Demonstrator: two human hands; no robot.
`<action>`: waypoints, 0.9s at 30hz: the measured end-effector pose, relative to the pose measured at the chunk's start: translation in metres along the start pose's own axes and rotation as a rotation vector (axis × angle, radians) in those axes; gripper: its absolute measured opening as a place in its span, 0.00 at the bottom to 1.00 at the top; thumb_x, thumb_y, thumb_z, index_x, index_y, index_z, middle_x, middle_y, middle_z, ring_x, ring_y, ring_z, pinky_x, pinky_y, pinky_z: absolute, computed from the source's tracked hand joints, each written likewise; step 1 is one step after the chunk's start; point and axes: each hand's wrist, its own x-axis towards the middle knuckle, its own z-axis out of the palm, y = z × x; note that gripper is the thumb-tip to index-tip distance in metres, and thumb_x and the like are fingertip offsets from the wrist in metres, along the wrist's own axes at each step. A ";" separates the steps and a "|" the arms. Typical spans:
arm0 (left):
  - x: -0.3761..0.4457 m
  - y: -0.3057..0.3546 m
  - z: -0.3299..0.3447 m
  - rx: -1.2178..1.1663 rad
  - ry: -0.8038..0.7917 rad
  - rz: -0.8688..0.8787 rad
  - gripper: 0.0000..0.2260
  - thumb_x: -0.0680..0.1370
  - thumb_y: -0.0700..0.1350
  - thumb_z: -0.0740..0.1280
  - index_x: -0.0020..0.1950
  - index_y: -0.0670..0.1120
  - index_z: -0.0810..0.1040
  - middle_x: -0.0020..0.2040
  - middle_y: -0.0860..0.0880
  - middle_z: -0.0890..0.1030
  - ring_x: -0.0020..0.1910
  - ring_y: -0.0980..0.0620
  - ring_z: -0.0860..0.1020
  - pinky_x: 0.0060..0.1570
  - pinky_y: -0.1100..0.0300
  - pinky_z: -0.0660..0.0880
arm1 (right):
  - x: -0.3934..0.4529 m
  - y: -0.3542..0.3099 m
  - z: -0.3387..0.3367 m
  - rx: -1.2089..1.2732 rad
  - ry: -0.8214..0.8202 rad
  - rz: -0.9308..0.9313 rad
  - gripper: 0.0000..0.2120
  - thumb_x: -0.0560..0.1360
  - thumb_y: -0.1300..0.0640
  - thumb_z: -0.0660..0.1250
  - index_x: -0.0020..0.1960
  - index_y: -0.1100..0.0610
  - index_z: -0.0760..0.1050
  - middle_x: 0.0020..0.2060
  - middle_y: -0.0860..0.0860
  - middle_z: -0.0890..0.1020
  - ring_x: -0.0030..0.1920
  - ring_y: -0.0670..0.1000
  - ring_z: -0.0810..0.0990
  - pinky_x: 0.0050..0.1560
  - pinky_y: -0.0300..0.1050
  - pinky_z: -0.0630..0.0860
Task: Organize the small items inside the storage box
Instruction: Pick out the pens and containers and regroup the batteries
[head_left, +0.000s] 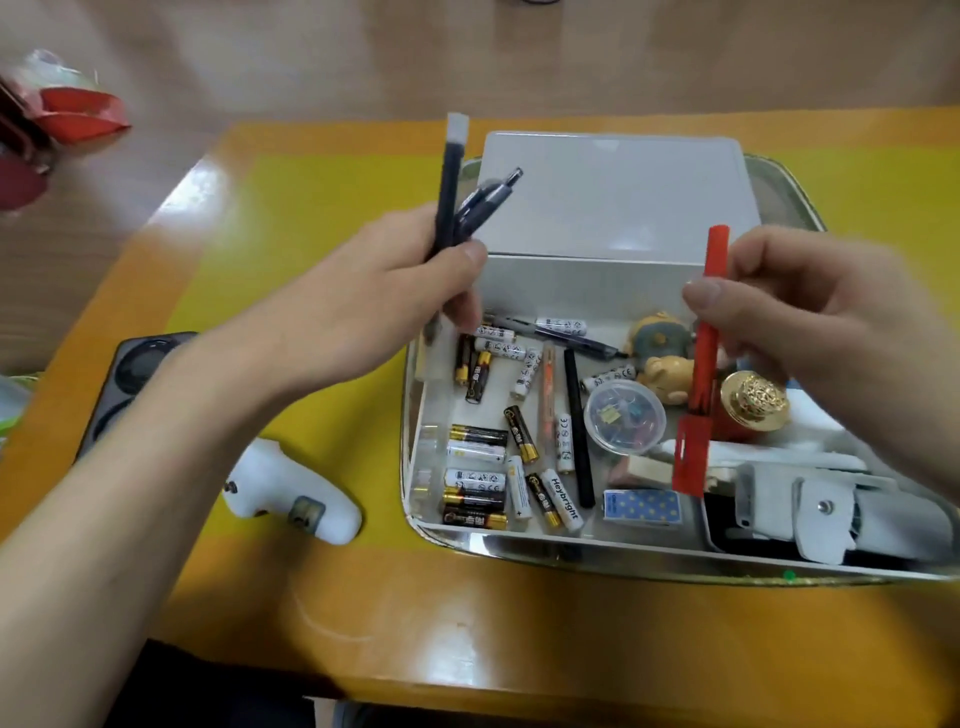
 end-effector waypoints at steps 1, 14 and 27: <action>0.000 0.000 0.003 0.010 0.001 0.014 0.14 0.81 0.50 0.58 0.44 0.42 0.75 0.36 0.49 0.84 0.36 0.49 0.80 0.39 0.50 0.75 | -0.001 -0.002 0.004 0.071 -0.050 0.034 0.10 0.74 0.49 0.75 0.42 0.55 0.80 0.29 0.54 0.81 0.26 0.45 0.76 0.26 0.36 0.72; 0.015 -0.004 0.034 0.259 -0.042 0.032 0.13 0.81 0.50 0.63 0.37 0.50 0.68 0.32 0.53 0.71 0.28 0.56 0.68 0.30 0.59 0.63 | -0.020 -0.003 0.064 -0.680 -0.740 -0.174 0.12 0.77 0.45 0.68 0.58 0.35 0.81 0.39 0.38 0.85 0.35 0.42 0.75 0.30 0.34 0.67; 0.012 -0.006 0.040 0.468 -0.162 0.058 0.10 0.78 0.52 0.68 0.38 0.53 0.74 0.31 0.53 0.75 0.29 0.54 0.73 0.30 0.58 0.65 | -0.021 -0.006 0.067 -0.861 -0.651 -0.229 0.14 0.77 0.37 0.65 0.57 0.40 0.82 0.40 0.44 0.85 0.36 0.47 0.73 0.32 0.43 0.68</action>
